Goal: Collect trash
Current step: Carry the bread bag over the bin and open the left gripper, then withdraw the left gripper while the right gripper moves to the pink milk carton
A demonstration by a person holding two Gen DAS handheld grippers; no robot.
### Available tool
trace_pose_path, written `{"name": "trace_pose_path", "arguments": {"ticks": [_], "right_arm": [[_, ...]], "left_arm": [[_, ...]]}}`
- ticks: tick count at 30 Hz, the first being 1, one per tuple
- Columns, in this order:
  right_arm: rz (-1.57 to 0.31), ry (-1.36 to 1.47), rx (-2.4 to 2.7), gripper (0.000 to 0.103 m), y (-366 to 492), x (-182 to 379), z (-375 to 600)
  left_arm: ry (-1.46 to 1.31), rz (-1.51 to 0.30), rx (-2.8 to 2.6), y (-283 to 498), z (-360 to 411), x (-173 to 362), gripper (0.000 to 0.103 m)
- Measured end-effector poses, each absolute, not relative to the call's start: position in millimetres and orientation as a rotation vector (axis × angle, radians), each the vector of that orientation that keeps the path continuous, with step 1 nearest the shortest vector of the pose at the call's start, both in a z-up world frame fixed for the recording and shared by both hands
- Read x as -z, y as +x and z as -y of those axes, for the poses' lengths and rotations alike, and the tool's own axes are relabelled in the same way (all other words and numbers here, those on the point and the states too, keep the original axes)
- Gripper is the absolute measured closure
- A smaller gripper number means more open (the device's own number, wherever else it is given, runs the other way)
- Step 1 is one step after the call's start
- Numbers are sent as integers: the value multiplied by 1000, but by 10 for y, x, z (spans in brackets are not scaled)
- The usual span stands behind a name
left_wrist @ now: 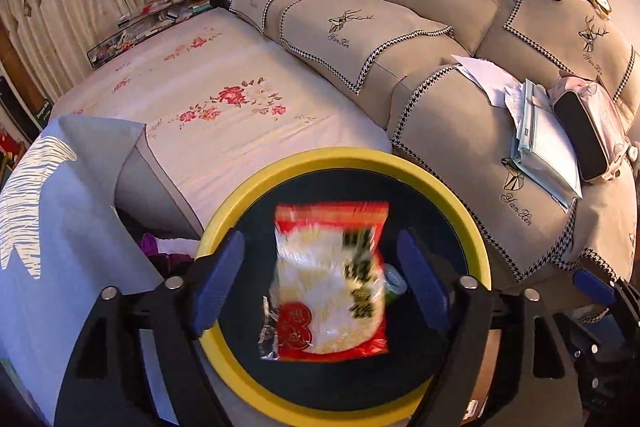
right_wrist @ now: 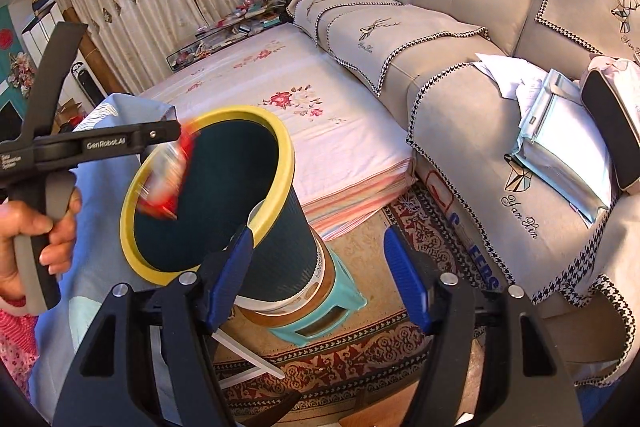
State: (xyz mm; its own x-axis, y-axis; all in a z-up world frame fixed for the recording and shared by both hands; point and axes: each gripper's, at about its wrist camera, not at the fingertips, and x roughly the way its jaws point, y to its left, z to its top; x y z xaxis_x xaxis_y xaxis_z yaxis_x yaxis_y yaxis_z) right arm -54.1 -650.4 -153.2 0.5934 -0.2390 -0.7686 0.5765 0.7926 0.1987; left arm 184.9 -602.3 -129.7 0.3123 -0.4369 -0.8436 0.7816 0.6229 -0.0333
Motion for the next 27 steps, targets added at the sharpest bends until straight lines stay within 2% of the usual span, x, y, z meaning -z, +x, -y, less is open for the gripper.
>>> {"name": "trace_pose_path", "arguments": {"ticks": [5,8,12,16,21,27], "right_arm": [[-799,461,484,37,-547,1520,6466],[-800,456,476,36,-525,1518,6395],[-808,450,436,36,-454,1528,6243],[-810,420,375,36,-321,1484,5964],[-809,353,270,35,-83,1369,5449],[-790,275,82,35,205,1186,4623]], "left_arm": [[374,-959,813,1888,5826,1180,21],[309,-922,822,1820,5519,847,20],[225,-820,806,1612,4939,286,11],[146,-730,744,1349,4172,-168,8],[43,-704,668,1109,3172,-328,6],[-16,-684,486,867,2009,-257,6]]}}
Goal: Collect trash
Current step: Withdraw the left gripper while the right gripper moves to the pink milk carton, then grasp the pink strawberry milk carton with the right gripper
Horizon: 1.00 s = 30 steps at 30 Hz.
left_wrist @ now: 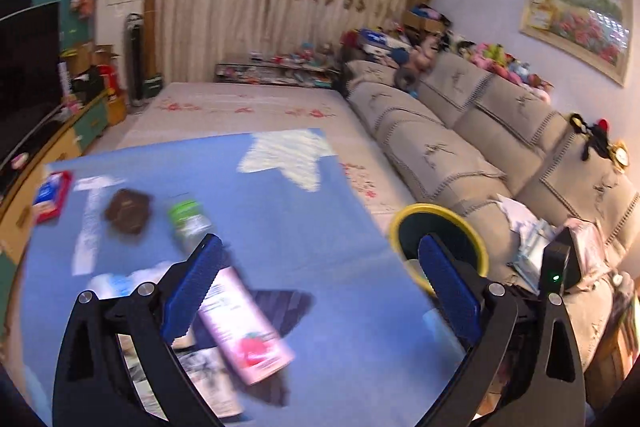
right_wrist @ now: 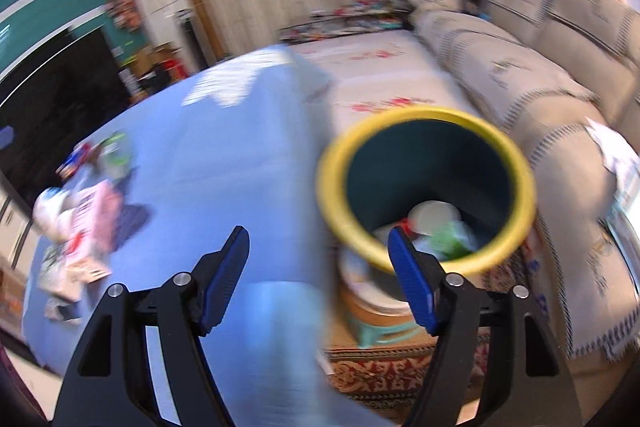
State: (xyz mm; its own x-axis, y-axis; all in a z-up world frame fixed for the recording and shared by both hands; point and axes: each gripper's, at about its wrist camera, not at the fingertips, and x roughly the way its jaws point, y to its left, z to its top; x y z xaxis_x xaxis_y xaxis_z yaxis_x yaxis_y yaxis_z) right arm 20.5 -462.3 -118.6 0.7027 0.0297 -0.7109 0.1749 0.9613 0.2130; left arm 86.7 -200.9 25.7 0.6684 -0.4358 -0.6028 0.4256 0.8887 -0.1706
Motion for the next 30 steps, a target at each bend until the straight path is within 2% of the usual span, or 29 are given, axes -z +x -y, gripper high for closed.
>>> {"name": "trace_pose_path", "arguments": {"ticks": [6,13,28,30], "right_arm": [[-750,169,-132,35,383,1009,3592],[-762,58,-268,35,436,1042,2685],[-904,-14,-247,35,765,1451,2314],[-904,-24,-247,39,798,1451,2302]], "left_arm": [[-5,-639,308,662,1236,-179,6],[-58,-643,259,613,763,-77,6],[-96,-671,268,608,565,148,6],[-95,-673,270,610,555,153,6]]}}
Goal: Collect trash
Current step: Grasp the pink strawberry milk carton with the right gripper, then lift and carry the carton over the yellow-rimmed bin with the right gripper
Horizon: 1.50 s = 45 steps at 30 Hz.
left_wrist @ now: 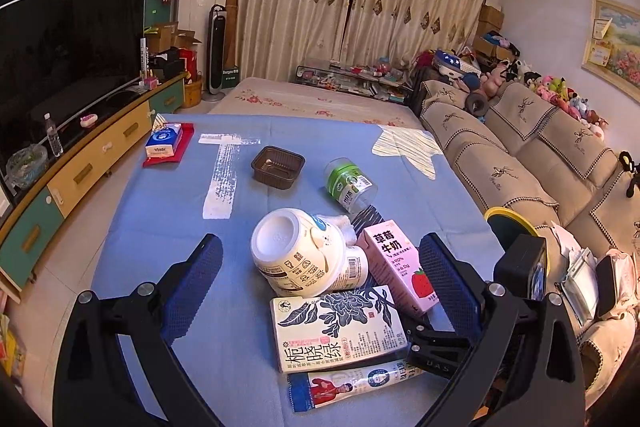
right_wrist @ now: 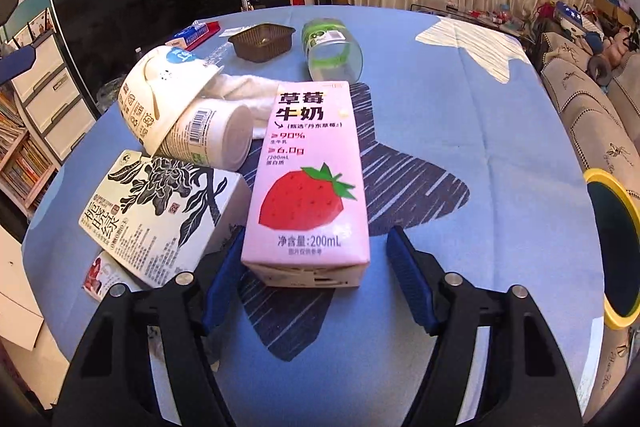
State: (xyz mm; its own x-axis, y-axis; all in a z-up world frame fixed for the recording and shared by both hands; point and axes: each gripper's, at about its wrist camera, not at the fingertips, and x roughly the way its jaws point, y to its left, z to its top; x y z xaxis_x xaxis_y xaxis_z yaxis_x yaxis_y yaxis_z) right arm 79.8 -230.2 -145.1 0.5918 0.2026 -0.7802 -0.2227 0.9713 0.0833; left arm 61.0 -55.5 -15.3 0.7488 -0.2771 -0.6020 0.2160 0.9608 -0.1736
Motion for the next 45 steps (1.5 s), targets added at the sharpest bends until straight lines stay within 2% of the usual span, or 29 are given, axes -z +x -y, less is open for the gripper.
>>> {"name": "trace_pose_path", "arguments": {"ticks": [1,2,16,32,45], "right_arm": [[-904,-27,-245,53,812,1441,2312],[-904,-20,-245,55,826,1427,2327],[-693,70,-256,56,457,621,2796],[-646,155,-243,56,348,404,3134],[-591,230,-28,56,369,276,4054]], "left_arm": [[-95,-674,271,619,557,159,6],[-95,-675,272,623,557,161,6],[-95,-680,284,620,607,192,6],[-71,-681,290,592,714,192,6],[-42,-700,318,611,975,211,6]]}}
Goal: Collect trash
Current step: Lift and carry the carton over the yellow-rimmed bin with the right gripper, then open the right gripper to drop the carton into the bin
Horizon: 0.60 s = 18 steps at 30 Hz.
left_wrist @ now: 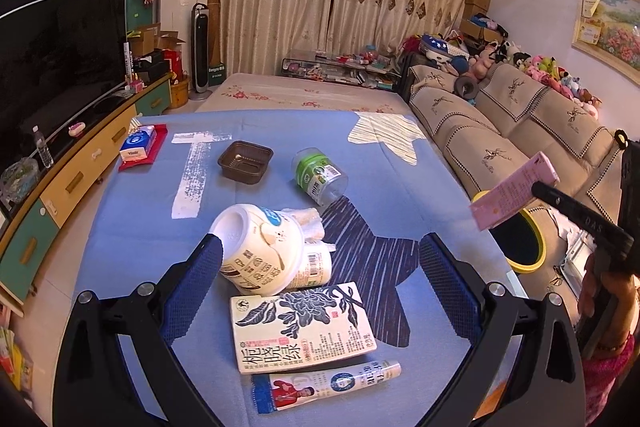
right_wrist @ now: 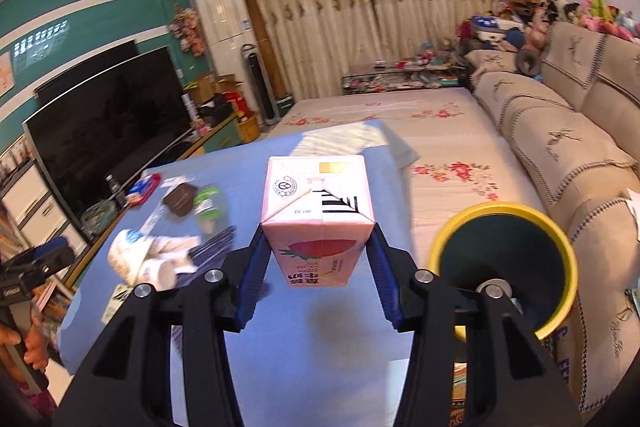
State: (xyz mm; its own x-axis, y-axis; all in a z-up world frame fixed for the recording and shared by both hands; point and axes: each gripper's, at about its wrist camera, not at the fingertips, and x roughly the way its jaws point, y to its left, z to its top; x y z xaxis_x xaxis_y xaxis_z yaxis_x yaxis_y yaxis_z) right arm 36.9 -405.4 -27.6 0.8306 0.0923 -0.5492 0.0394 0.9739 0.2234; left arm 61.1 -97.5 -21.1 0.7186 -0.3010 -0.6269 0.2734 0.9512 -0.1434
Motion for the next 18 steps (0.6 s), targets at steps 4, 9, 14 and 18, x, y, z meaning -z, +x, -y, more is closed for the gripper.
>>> {"name": "trace_pose_path", "arguments": {"ticks": [4,9,14,18], "right_arm": [[-592,263,83,56,409,340,4490],[-639,297,221,56,590,597,5006],[-727,310,322,56,840,1021,5364],[-782,309,369,56,1017,1305,5514]], "left_arm": [[-21,-711,329,614,1068,252,6],[-12,-722,330,644,1125,275,6],[5,-733,323,653,1169,312,6],[8,-757,307,713,1165,390,6]]}}
